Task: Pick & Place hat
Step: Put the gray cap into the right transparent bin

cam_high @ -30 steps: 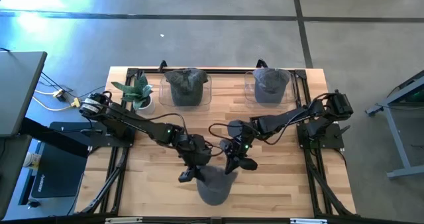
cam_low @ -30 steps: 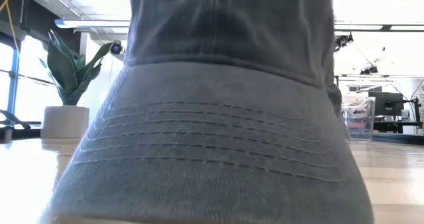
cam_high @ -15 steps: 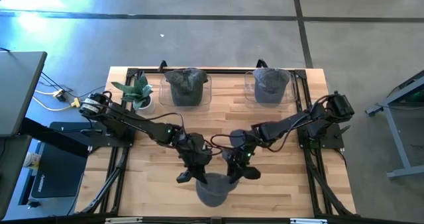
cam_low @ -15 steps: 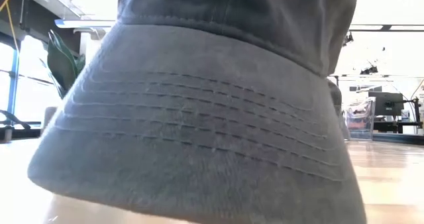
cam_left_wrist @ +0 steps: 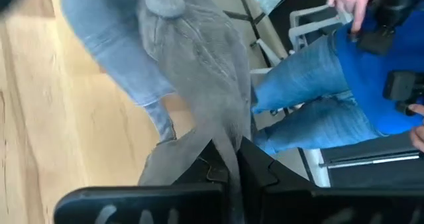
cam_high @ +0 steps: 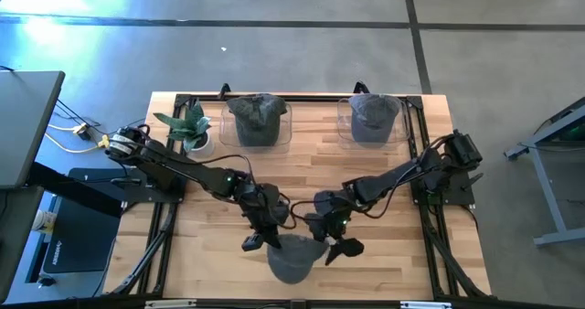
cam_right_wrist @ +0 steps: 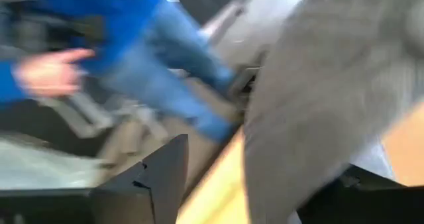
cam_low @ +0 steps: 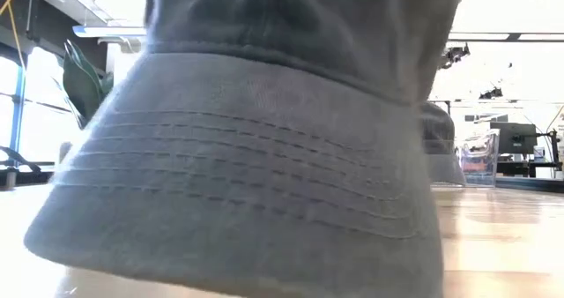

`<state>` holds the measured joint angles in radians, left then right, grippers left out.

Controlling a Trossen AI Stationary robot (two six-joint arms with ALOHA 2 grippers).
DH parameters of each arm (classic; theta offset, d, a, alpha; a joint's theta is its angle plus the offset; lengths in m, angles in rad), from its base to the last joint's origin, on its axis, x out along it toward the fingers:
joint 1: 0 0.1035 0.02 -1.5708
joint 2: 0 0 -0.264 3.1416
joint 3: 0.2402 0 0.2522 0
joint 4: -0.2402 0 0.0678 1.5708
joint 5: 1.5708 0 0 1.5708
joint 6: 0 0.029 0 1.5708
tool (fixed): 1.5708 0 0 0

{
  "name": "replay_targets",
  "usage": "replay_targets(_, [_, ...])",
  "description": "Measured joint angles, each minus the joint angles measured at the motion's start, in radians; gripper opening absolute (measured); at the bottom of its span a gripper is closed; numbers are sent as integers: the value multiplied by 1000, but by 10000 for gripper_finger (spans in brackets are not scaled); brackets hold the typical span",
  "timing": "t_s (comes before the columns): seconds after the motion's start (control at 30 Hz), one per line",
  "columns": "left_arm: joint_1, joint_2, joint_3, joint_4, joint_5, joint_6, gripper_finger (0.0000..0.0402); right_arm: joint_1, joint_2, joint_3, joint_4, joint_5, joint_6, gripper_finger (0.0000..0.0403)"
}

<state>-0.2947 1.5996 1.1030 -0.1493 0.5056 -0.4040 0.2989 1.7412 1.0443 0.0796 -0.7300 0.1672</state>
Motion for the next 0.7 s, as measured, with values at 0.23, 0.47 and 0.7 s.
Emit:
replay_targets(0.23, [1, -24, 17, 0, -35, 6, 1, -64, -52, 0, 11, -238, 144, 147])
replay_targets(0.47, [38, -21, 77, -15, -23, 7, 1, -97, -139, 0, -87, -174, 89, 11])
replay_targets(0.7, [40, -3, 81, -3, -69, -4, 62, -104, -194, -74, -229, -29, 0, 6])
